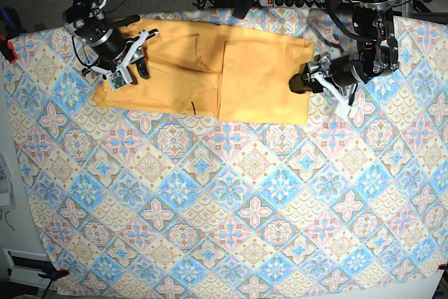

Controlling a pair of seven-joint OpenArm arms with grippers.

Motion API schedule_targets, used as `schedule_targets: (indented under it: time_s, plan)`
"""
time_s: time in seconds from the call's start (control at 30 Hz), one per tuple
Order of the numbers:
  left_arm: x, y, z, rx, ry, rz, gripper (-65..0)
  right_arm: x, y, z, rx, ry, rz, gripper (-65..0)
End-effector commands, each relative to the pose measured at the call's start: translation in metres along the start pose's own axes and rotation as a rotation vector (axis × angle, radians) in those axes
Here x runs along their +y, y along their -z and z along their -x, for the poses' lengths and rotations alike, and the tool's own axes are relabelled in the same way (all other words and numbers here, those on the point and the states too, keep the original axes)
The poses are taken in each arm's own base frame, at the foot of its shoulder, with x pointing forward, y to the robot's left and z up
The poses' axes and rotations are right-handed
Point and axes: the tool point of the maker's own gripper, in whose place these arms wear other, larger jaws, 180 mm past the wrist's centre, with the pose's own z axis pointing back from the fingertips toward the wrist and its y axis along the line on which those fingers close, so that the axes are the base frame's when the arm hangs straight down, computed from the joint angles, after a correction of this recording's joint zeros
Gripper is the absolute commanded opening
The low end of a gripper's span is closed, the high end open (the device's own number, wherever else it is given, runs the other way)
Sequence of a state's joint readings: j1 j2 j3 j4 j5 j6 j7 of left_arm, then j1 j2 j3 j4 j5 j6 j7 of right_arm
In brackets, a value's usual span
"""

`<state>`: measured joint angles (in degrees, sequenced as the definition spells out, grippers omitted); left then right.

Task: Fold the T-shirt properly
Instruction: 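Open the right gripper and lift it away from the shirt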

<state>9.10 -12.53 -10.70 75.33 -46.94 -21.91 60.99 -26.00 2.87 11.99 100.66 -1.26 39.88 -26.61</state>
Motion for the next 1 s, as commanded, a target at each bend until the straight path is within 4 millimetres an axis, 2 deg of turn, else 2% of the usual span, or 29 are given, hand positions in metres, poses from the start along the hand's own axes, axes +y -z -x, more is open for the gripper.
schedule_targets:
  time_s: [0.0,0.07,0.1,0.3,0.53,0.67,0.77,0.97]
  plan:
    - [0.004,0.006,0.033,0.134,0.009,-0.041,-31.0,-0.003,-0.003,-0.011,-0.042,-0.005,0.005,-48.1]
    - [0.0,0.009,0.036,0.145,0.019,-0.034,-32.3,-0.003,-0.003,-0.011,-0.041,-0.005,0.005,-48.1]
    - [-0.001,0.009,0.036,0.146,0.02,-0.032,-35.1,-0.004,-0.003,-0.011,-0.04,-0.005,0.006,-48.1]
    - [0.0,0.008,0.036,0.144,0.019,-0.033,-64.3,-0.004,-0.003,-0.011,-0.04,-0.006,0.007,-48.1]
    - [0.003,0.006,0.032,0.13,0.01,-0.038,-65.0,-0.006,-0.009,-0.011,-0.042,-0.018,0.019,-48.1]
    - [0.02,-0.006,0.024,0.086,-0.041,-0.068,-65.0,-0.033,-0.026,-0.006,-0.033,-0.007,0.105,-47.8]
    - [0.034,-0.017,0.017,0.083,-0.022,-0.105,-65.0,-0.054,-0.034,0.005,-0.011,0.022,0.162,-47.7]
    - [0.045,-0.026,0.011,0.08,-0.004,-0.131,-65.0,-0.087,-0.034,0.016,0.079,0.024,0.214,-46.2]
